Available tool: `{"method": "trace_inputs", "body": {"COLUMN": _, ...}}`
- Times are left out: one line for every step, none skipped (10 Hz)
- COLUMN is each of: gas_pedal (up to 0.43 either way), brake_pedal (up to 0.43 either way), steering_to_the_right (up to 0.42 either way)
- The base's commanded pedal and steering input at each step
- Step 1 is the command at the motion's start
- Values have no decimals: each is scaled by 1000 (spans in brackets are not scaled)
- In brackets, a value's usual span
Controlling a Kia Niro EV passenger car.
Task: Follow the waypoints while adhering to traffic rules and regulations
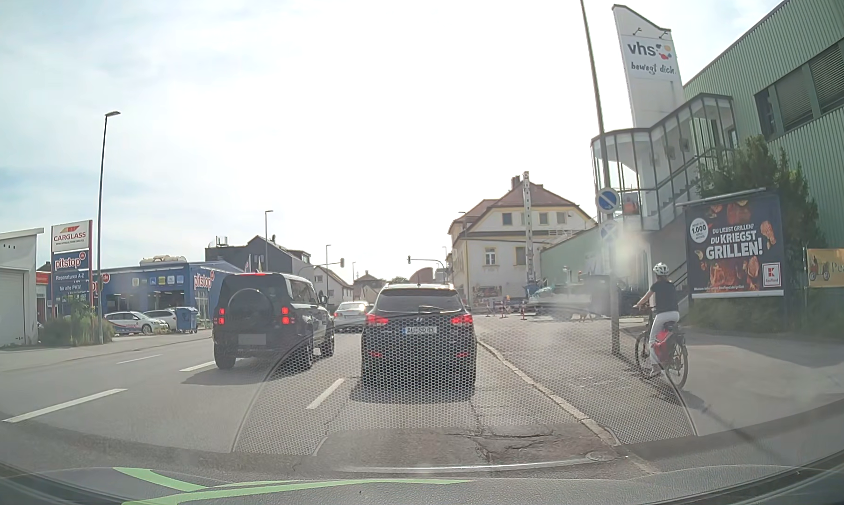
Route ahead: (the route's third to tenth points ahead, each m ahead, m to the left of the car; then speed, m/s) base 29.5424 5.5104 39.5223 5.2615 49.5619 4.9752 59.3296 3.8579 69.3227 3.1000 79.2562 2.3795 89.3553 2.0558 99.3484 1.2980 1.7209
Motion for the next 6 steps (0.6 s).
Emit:
{"method": "trace_inputs", "body": {"gas_pedal": 0, "brake_pedal": 0, "steering_to_the_right": 0}}
{"method": "trace_inputs", "body": {"gas_pedal": 0, "brake_pedal": 0, "steering_to_the_right": 1}}
{"method": "trace_inputs", "body": {"gas_pedal": 0, "brake_pedal": 0, "steering_to_the_right": 2}}
{"method": "trace_inputs", "body": {"gas_pedal": 0, "brake_pedal": 0, "steering_to_the_right": 4}}
{"method": "trace_inputs", "body": {"gas_pedal": 0, "brake_pedal": 0, "steering_to_the_right": 6}}
{"method": "trace_inputs", "body": {"gas_pedal": 0, "brake_pedal": 0, "steering_to_the_right": 6}}
